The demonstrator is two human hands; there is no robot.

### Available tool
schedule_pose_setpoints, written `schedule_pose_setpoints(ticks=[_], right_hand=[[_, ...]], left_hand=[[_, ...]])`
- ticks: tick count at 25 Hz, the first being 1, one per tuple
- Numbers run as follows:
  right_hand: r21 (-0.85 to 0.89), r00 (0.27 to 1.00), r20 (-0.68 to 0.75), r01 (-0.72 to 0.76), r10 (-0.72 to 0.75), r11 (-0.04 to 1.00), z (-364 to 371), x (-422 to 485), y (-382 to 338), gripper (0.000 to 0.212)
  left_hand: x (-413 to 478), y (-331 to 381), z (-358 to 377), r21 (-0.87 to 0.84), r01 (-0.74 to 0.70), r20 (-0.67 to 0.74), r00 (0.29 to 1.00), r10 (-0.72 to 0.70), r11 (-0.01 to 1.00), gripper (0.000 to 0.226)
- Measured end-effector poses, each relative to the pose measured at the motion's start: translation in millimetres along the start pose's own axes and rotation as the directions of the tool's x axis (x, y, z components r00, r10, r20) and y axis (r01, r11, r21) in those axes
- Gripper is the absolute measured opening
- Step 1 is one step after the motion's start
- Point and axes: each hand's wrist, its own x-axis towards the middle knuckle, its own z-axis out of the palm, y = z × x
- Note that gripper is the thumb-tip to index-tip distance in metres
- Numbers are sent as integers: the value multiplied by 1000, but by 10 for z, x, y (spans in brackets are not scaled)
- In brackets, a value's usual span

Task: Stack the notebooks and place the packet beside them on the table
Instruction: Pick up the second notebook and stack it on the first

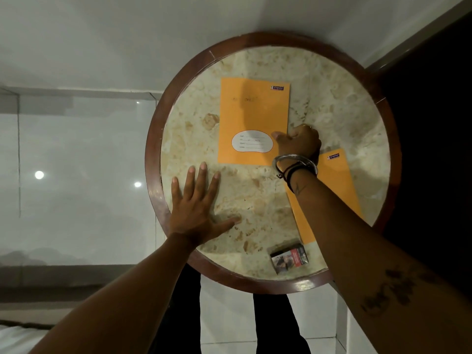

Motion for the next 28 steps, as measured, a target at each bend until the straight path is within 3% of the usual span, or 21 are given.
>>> schedule_pose_setpoints(ticks=[2, 5, 6, 10, 14, 16, 18, 22, 28], right_hand=[[0, 998, -14, 65, -65, 998, -81, -1, 18, 32], [30, 974, -106, 207, -203, 978, -352, -136, 363, 52], [-12, 974, -121, 189, -189, 982, -484, -216, 528, 60], [-283, 987, -21, -159, 160, 946, -971, -464, 956, 110], [-410, 976, -1, -198, 217, 890, -1057, -335, 1124, 128], [-401, 946, 39, -281, 322, 872, -1107, -197, 1162, 132], [-334, 924, 115, -311, 366, 890, -1234, -95, 1152, 116], [45, 987, 31, -160, 158, 986, -1586, 58, 974, 39], [111, 980, -144, 156, -139, 982, -1772, 176, 499, 33]], left_hand=[[5, -1, -1, -1, -1, 0, 1000, 1, 1000, 122], [15, 3, 7, 9, 5, 6, 1000, -5, 1000, 122], [21, 2, 1, 12, 7, 10, 1000, -8, 1000, 123], [11, 18, -26, 9, 7, 35, 999, -7, 1000, 124], [7, 18, -16, 10, 7, 44, 999, -7, 1000, 124], [7, 21, -31, 12, 4, 49, 999, -4, 1000, 124], [2, 24, -43, 9, 7, 47, 999, -7, 1000, 123], [9, 33, -49, 16, 7, 46, 999, -8, 1000, 124], [-4, 40, -59, -5, 0, 44, 999, 0, 1000, 122]])
